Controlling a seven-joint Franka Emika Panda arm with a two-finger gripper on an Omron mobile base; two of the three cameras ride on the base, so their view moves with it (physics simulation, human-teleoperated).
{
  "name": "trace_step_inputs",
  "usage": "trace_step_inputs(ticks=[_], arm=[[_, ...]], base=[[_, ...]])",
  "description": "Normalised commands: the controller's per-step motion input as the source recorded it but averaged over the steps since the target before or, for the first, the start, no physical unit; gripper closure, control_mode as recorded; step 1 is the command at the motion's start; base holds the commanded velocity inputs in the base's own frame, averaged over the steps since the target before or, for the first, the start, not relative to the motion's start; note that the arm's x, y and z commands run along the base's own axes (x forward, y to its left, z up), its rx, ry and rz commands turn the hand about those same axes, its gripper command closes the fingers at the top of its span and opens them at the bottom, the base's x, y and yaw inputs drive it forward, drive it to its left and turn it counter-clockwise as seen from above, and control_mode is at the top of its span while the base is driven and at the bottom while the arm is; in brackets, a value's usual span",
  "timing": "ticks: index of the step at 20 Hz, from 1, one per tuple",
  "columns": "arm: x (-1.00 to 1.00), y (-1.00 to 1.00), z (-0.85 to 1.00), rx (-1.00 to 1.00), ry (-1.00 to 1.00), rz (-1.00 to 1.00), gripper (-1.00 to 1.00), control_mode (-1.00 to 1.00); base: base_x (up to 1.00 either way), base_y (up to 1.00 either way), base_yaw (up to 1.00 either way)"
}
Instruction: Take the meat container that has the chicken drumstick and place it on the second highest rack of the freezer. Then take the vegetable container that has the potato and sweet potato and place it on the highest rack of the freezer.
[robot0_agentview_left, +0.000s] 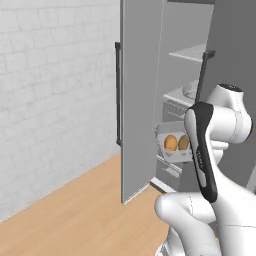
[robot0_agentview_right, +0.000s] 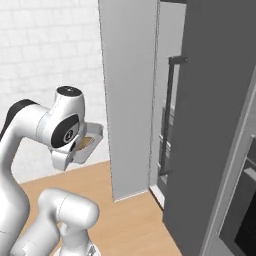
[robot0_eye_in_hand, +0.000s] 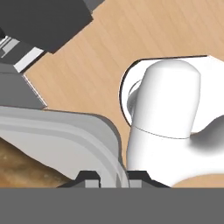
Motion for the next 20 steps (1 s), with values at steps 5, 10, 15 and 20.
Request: trace_step_inputs(ticks=[5, 10, 15, 20], arm=[[0.0, 0.0, 0.0, 0.0, 0.0, 0.0, 1.0, 1.0], [0.0, 0.0, 0.0, 0.0, 0.0, 0.0, 1.0, 1.0], [0.0, 0.0, 0.0, 0.0, 0.0, 0.0, 1.0, 1.0], [0.0, 0.0, 0.0, 0.0, 0.0, 0.0, 1.0, 1.0]], base=[[0.49, 0.34, -0.63], [0.78, 0.56, -0.49], [0.93, 0.48, -0.25], [0.78, 0.39, -0.36]])
